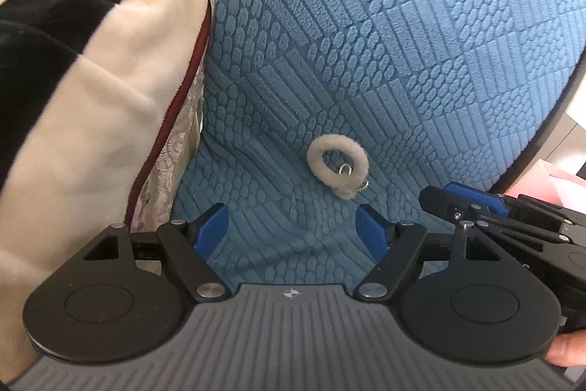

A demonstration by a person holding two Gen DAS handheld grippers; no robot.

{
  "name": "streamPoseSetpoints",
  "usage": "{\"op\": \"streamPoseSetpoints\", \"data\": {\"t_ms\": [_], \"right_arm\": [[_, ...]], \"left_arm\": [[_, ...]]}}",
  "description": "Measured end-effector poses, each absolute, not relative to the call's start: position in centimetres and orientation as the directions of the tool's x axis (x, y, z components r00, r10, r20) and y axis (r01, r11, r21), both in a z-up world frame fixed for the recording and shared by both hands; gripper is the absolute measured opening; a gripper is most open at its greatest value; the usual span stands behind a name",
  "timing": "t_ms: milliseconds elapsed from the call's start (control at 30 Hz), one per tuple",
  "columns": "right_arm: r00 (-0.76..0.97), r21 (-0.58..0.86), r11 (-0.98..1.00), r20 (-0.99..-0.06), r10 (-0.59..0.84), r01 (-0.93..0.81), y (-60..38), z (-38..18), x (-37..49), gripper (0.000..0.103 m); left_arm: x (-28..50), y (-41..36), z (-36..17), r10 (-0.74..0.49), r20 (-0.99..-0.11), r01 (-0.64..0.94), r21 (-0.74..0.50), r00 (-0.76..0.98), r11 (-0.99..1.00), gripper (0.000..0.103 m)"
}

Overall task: Organize soft objects
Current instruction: 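Lower the right tool onto the white fluffy hair tie and close it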

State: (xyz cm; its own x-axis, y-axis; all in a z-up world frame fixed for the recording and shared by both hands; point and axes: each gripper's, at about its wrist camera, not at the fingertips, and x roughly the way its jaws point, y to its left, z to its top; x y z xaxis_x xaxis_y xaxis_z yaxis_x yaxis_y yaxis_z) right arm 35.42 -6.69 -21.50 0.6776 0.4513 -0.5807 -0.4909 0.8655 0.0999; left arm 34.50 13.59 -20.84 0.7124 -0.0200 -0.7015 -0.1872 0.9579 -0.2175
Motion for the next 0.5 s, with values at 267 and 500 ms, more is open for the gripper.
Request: {"op": "streamPoseSetpoints", "data": {"t_ms": [267,500], "right_arm": [[0.638,0.112,0.857,-0.62,0.455,-0.503,-5.3,-23.5,38.2,0.031],[0.608,0.227,0.844,-0.606,0.513,-0.486,-4.4,-24.2,40.4,0.032]], "left_arm": [[36.4,14.5,-21.8,-0.017,-0.729,-0.205,-0.215,0.684,0.955,0.079],[36.8,15.0,-22.2,-0.034,-0.733,-0.214,-0.242,0.679,0.946,0.071]]}}
